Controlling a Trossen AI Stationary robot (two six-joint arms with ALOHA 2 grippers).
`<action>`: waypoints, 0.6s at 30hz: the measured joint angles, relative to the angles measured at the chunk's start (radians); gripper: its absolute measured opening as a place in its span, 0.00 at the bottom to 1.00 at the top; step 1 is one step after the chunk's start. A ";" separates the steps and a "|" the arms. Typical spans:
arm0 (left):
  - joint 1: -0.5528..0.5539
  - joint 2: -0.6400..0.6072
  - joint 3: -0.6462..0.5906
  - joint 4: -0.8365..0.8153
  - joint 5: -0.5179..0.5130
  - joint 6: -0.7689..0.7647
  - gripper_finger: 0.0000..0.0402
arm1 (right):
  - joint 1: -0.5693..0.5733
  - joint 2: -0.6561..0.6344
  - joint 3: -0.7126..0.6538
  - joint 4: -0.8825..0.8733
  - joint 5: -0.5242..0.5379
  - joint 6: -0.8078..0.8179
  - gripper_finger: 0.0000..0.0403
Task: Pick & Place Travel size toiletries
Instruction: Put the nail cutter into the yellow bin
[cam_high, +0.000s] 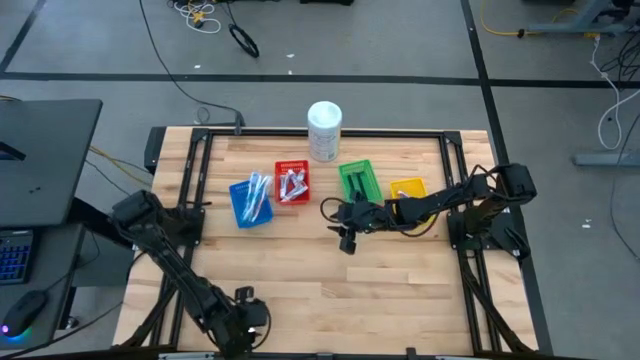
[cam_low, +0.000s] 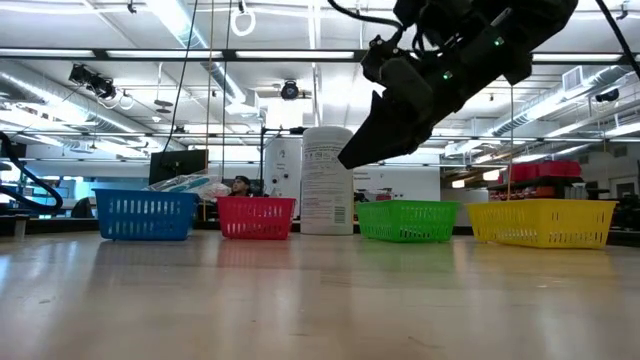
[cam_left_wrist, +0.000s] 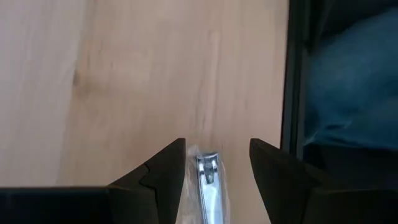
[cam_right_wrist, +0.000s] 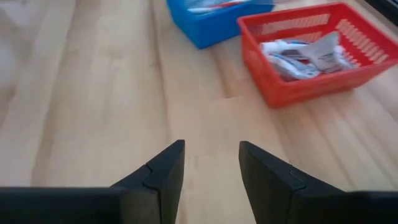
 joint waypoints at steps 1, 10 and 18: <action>-0.007 0.000 0.000 -0.003 -0.009 -0.029 0.46 | 0.011 0.000 0.000 0.000 0.001 0.000 0.40; -0.056 0.077 0.002 -0.011 -0.032 -0.111 0.45 | 0.084 0.000 0.000 0.000 0.000 0.000 0.40; -0.058 0.113 0.007 -0.037 -0.070 -0.053 0.44 | 0.107 0.000 0.000 0.002 0.000 0.000 0.40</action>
